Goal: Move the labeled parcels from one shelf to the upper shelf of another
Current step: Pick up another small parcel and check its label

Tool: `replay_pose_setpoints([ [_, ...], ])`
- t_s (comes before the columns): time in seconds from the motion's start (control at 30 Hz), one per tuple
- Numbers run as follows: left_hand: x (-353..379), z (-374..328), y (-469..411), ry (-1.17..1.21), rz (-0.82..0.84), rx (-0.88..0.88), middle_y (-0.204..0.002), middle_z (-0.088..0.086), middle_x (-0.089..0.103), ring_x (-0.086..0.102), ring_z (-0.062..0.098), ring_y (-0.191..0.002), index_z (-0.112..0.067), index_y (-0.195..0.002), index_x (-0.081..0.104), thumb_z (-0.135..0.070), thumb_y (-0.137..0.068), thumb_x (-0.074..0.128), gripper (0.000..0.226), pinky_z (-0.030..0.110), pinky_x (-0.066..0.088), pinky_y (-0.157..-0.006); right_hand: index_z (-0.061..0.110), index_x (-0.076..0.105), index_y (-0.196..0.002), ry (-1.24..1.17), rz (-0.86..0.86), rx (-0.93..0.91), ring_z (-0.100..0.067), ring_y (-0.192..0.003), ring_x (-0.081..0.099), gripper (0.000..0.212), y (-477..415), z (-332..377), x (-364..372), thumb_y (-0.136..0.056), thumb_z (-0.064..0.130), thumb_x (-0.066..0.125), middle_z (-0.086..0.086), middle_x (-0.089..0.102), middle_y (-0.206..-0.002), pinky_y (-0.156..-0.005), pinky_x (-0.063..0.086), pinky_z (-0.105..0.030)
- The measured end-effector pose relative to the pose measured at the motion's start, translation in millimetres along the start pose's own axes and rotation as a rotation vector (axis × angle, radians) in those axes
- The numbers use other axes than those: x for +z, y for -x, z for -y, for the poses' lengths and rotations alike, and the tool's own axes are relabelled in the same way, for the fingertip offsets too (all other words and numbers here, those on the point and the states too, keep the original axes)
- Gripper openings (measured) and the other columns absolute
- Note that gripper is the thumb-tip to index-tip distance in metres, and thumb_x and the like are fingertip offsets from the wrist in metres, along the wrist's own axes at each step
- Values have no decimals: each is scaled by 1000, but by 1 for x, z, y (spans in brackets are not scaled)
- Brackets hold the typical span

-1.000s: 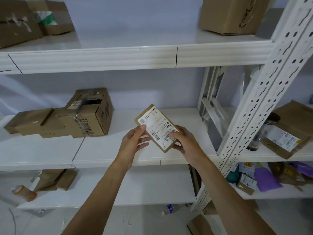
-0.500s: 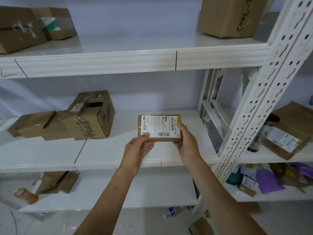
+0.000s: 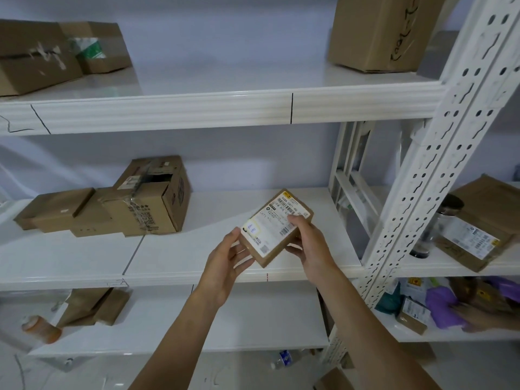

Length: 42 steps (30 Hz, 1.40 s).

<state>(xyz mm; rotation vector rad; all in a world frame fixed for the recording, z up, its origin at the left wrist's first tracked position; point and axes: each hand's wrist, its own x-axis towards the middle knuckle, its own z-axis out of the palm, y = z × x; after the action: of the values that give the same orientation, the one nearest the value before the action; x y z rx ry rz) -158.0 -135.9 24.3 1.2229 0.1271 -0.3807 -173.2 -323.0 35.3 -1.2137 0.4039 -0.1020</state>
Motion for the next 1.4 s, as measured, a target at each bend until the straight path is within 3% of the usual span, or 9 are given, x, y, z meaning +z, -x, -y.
replay_pose_setpoints([
  [0.1,-1,-5,3,-96,73,20,-114,10,79,71,26,-111,-15,-121,69,-35,-102,57,30,39,57,-96,12,66,-121,70,20,-13,-23,-101,75,38,0,6,1,-96,40,63,-6,78,-108,-79,55,-32],
  [0.2,3,-4,7,-233,151,42,-119,8,79,73,24,-113,-15,-133,67,-28,-102,57,35,34,57,-93,19,70,-118,90,33,-14,-22,-94,79,40,1,8,4,-91,48,69,-1,81,-105,-80,63,-39],
  [0.47,6,0,11,-243,127,43,-114,8,80,77,22,-107,-8,-123,73,-17,-96,70,29,39,56,-102,32,70,-121,221,91,-130,-20,-99,78,35,6,6,9,-97,54,60,4,79,-111,-92,63,-44],
  [0.7,-1,1,8,-139,51,82,-118,8,79,73,26,-116,-9,-127,71,-21,-96,69,34,36,56,-100,42,64,-123,280,220,-126,-14,-106,75,23,13,-10,7,-103,33,57,10,78,-115,-97,60,-36],
  [0.83,1,-2,8,-134,27,140,-115,4,80,76,22,-110,-14,-132,67,-22,-95,71,38,38,58,-102,32,62,-131,198,201,-149,-15,-109,73,30,12,-16,6,-102,24,58,9,79,-111,-98,59,-33],
  [1.07,7,-4,8,-216,-39,278,-122,0,76,74,19,-110,-28,-135,59,-22,-92,74,46,30,62,-91,28,60,-132,118,137,-172,-17,-110,74,33,9,-24,5,-99,23,66,9,79,-113,-102,58,-40],
  [1.17,6,-4,8,-307,13,303,-127,-2,74,71,19,-116,-31,-143,55,-19,-94,72,53,32,58,-99,31,59,-136,111,152,-171,-18,-116,72,37,8,-26,3,-100,23,63,9,76,-122,-103,57,-40],
  [1.27,3,-5,8,-362,19,323,-127,-6,73,69,17,-117,-35,-145,52,-18,-93,73,58,18,57,-86,43,60,-131,112,188,-133,-13,-116,71,35,10,-26,3,-102,23,61,17,76,-120,-102,57,-35],
  [1.4,8,0,8,-394,-81,408,-118,-14,72,71,10,-107,-33,-135,58,-17,-88,79,54,10,56,-74,34,65,-131,-32,183,-31,-17,-119,70,32,8,-30,4,-105,19,55,6,76,-123,-108,52,-40],
])
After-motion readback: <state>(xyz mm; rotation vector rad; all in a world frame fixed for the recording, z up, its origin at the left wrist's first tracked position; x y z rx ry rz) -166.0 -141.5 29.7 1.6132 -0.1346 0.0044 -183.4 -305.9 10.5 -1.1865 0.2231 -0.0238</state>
